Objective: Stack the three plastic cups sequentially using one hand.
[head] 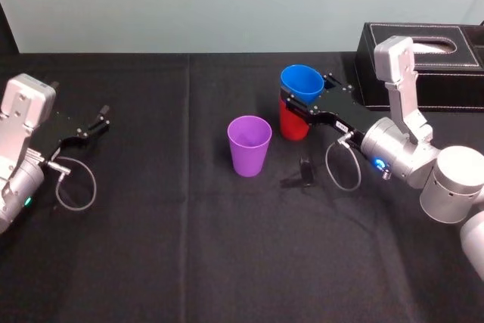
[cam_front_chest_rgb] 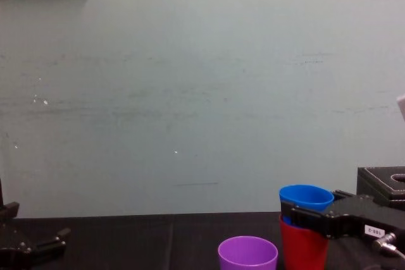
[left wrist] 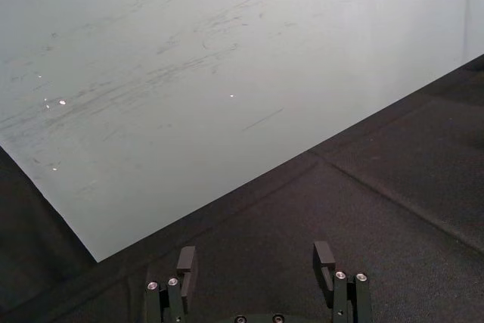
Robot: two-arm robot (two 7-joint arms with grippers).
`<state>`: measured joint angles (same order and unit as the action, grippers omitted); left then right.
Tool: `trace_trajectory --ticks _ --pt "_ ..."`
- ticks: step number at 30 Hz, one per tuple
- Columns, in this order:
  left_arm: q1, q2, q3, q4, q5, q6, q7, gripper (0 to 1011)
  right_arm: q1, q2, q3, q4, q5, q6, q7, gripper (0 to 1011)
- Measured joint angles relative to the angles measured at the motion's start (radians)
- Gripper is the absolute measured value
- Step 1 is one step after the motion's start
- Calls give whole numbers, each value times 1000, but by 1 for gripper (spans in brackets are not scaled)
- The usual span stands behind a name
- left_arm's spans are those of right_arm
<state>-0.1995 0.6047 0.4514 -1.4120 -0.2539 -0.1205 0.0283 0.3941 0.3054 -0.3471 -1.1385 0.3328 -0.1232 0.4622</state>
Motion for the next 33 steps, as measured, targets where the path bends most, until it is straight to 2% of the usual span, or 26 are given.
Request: trace_trajectory --ticks 22,33 --pt "0 0 0 0 0 0 0 1004 -4 -7 5 4 -13 -3 -3 736" --pt "0 0 0 0 0 0 0 1005 -3 -6 5 4 -12 -3 -3 1003"
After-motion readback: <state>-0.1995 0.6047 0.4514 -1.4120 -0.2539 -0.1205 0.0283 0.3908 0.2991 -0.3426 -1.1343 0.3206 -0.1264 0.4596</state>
